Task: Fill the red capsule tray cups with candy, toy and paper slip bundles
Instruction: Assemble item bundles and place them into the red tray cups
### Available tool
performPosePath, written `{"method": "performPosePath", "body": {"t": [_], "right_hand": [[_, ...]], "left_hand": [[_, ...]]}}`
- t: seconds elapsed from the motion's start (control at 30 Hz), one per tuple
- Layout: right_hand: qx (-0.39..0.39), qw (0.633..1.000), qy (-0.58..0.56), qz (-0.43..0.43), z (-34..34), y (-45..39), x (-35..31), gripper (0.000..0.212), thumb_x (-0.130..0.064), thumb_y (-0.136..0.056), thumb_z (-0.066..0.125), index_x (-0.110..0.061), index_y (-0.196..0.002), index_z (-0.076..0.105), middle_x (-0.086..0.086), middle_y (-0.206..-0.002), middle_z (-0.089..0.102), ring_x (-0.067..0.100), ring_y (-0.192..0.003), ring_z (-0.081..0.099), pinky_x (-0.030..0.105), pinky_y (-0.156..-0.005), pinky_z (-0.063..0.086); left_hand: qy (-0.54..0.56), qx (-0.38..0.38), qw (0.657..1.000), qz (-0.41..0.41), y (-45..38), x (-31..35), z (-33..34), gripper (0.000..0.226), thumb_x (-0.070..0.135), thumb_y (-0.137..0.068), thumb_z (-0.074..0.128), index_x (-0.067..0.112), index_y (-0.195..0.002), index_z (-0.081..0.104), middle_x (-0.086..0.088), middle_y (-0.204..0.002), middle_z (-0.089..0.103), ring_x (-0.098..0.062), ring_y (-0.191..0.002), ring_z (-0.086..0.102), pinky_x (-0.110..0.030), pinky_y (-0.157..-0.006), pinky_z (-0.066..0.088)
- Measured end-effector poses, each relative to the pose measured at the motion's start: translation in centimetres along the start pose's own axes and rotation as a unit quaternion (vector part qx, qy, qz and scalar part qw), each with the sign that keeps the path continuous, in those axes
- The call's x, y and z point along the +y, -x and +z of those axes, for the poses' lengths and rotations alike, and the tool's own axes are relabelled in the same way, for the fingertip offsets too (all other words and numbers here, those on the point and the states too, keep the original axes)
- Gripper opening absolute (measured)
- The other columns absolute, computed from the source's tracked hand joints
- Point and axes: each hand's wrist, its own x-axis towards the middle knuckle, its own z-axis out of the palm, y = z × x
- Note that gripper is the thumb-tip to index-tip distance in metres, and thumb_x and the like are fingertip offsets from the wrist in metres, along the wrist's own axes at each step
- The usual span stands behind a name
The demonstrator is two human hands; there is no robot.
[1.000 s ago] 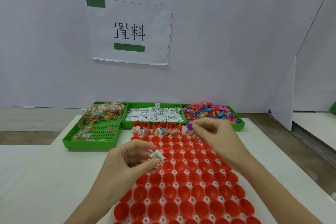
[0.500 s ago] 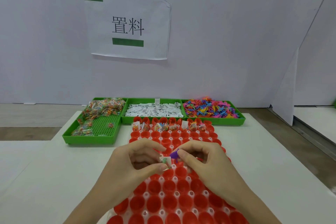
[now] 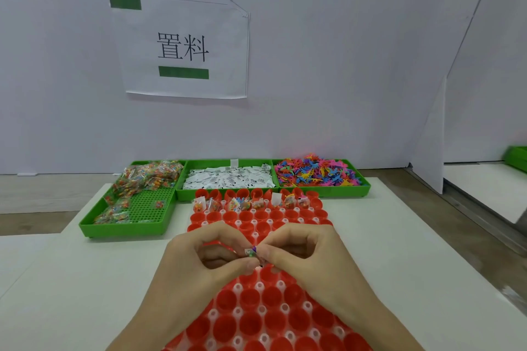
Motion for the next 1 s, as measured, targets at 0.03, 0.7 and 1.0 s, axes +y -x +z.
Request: {"method": "performPosePath", "body": {"t": [0.03, 0.7, 1.0], "right_hand": [[0.002, 1.000, 0.014, -0.004, -0.5, -0.1, -0.1, 0.008, -0.033, -0.090, 0.076, -0.028, -0.091, 0.081, -0.004, -0.087, 0.078, 0.013, -0.083, 0.074, 0.025, -0.077, 0.059], [0.100, 0.992, 0.024, 0.073, -13.6, -7.3, 6.9, 0.012, -0.010, -0.088, 0.077, -0.007, -0.099, 0.080, 0.007, -0.088, 0.079, 0.017, -0.081, 0.075, 0.018, -0.071, 0.057], [0.083, 0.989, 0.069, 0.100, -14.4, -9.9, 9.4, 0.018, -0.013, -0.083, 0.083, -0.007, -0.099, 0.079, 0.005, -0.083, 0.079, 0.015, -0.077, 0.076, 0.016, -0.067, 0.057]], "left_hand": [[-0.007, 0.003, 1.000, 0.004, -0.3, 0.2, 0.2, 0.023, 0.021, -0.068, 0.092, 0.020, -0.086, 0.077, -0.007, -0.081, 0.076, -0.023, -0.073, 0.078, -0.031, -0.070, 0.063], [-0.182, -0.090, 0.974, 0.102, -17.2, -1.4, 10.4, 0.005, 0.017, -0.082, 0.084, 0.017, -0.087, 0.082, 0.005, -0.078, 0.078, -0.006, -0.076, 0.074, -0.014, -0.073, 0.056], [-0.296, -0.122, 0.940, 0.122, -20.4, -2.7, 11.9, 0.005, 0.009, -0.079, 0.083, 0.011, -0.083, 0.082, -0.001, -0.075, 0.076, -0.007, -0.068, 0.068, -0.007, -0.064, 0.049]]}}
